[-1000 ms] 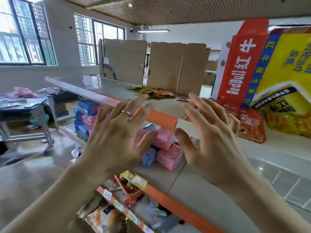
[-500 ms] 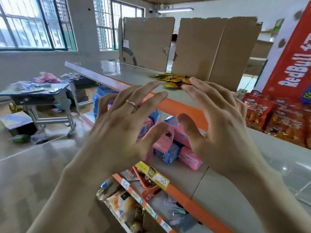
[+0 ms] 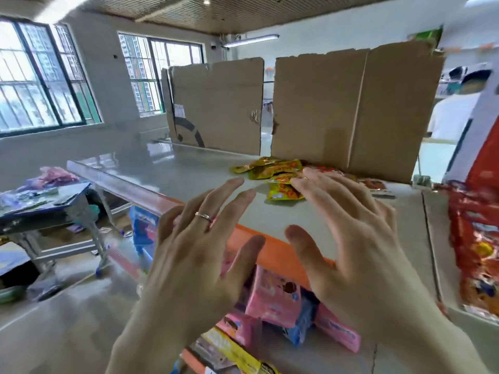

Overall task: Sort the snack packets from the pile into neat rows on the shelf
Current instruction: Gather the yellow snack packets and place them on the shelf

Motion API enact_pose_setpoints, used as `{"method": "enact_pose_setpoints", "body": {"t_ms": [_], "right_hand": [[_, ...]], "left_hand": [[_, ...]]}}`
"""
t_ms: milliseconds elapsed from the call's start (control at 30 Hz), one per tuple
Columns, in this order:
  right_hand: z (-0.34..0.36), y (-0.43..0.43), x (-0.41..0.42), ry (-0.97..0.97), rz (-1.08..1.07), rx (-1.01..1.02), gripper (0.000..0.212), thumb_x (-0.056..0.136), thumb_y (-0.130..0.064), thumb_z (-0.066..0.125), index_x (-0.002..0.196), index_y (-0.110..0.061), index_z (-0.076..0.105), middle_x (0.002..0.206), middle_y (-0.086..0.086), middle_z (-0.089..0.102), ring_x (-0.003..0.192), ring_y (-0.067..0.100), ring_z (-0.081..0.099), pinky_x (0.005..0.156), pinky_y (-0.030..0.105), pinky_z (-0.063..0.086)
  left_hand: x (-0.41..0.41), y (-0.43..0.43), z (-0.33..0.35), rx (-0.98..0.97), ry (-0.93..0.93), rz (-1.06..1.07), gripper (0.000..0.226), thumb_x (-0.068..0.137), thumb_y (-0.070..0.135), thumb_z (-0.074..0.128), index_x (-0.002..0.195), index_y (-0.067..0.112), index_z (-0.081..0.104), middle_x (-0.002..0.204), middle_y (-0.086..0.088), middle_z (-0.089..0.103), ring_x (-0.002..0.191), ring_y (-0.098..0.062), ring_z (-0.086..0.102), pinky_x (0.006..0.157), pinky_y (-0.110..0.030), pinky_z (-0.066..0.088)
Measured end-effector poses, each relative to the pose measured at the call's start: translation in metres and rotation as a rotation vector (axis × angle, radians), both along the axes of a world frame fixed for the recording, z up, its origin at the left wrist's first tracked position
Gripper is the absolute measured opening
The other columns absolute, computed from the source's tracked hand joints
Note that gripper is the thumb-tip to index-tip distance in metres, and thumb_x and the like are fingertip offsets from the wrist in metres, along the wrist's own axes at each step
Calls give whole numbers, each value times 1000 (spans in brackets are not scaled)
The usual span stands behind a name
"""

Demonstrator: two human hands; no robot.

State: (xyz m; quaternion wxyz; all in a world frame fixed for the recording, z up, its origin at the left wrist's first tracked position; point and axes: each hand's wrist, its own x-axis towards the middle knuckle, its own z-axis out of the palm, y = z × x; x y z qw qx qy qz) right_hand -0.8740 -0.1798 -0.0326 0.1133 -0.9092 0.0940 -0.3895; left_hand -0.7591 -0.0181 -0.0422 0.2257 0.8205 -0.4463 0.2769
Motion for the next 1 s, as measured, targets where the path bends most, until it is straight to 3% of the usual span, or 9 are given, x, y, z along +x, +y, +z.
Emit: {"method": "enact_pose_setpoints", "body": {"t_ms": [100, 133, 233, 300, 433, 500, 667, 867, 1000], "right_hand": [[5, 0, 26, 81, -9, 5, 64, 88, -59, 32, 148, -35, 33, 156, -16, 28, 147, 8, 16, 111, 26, 8], [5, -1, 33, 105, -20, -7, 65, 87, -60, 31, 148, -37, 30, 157, -17, 26, 147, 8, 14, 112, 27, 7], [0, -1, 47, 89, -71, -58, 64, 86, -58, 38, 145, -34, 38, 155, -13, 35, 144, 14, 28, 107, 46, 29], [-3, 0, 52, 14, -95, -85, 60, 86, -56, 40, 141, -31, 48, 149, -9, 45, 137, 18, 42, 100, 49, 36], [-10, -2, 58, -50, -186, -173, 65, 93, -61, 17, 133, -29, 57, 141, -5, 55, 126, 20, 51, 87, 51, 43], [-6, 0, 61, -62, -223, -187, 65, 93, -61, 18, 133, -29, 57, 141, -5, 55, 126, 20, 49, 89, 48, 39], [0, 9, 70, -47, -329, -153, 64, 80, -56, 45, 137, -29, 54, 146, -7, 49, 131, 20, 47, 95, 45, 31], [6, 20, 98, 20, -466, -147, 63, 85, -54, 42, 141, -28, 48, 150, -6, 44, 135, 23, 44, 96, 55, 41], [13, 33, 129, 68, -530, -99, 61, 88, -56, 38, 144, -31, 42, 152, -8, 39, 139, 20, 35, 103, 55, 36]], "left_hand": [[24, -11, 2, -45, 0, -21, 54, 97, 55, 37, 145, 33, 44, 157, 19, 29, 142, -7, 30, 113, -26, 14], [32, -13, 2, -60, 1, -25, 53, 97, 55, 38, 144, 32, 45, 157, 19, 29, 142, -7, 31, 113, -27, 15], [52, -16, -6, -112, 67, -46, 52, 97, 55, 36, 143, 31, 47, 156, 20, 29, 142, -7, 31, 113, -23, 16], [61, -17, -15, -151, 118, -56, 51, 97, 57, 35, 141, 33, 48, 156, 22, 30, 141, -6, 34, 109, -22, 20], [72, -27, -23, -183, 112, -91, 50, 97, 55, 36, 137, 31, 54, 154, 19, 36, 136, -8, 42, 106, -28, 29], [78, -34, -20, -176, 86, -130, 49, 96, 53, 40, 136, 29, 55, 153, 16, 38, 134, -11, 45, 105, -33, 32], [100, -43, -13, -122, 55, -210, 50, 96, 54, 39, 139, 32, 51, 156, 15, 34, 138, -10, 38, 111, -32, 25], [148, -33, -6, -81, 38, -322, 51, 94, 55, 39, 140, 34, 50, 157, 18, 30, 141, -7, 31, 111, -27, 17], [191, -24, 3, -43, 1, -374, 51, 95, 56, 37, 141, 35, 46, 158, 18, 27, 141, -8, 28, 110, -28, 16]]}}
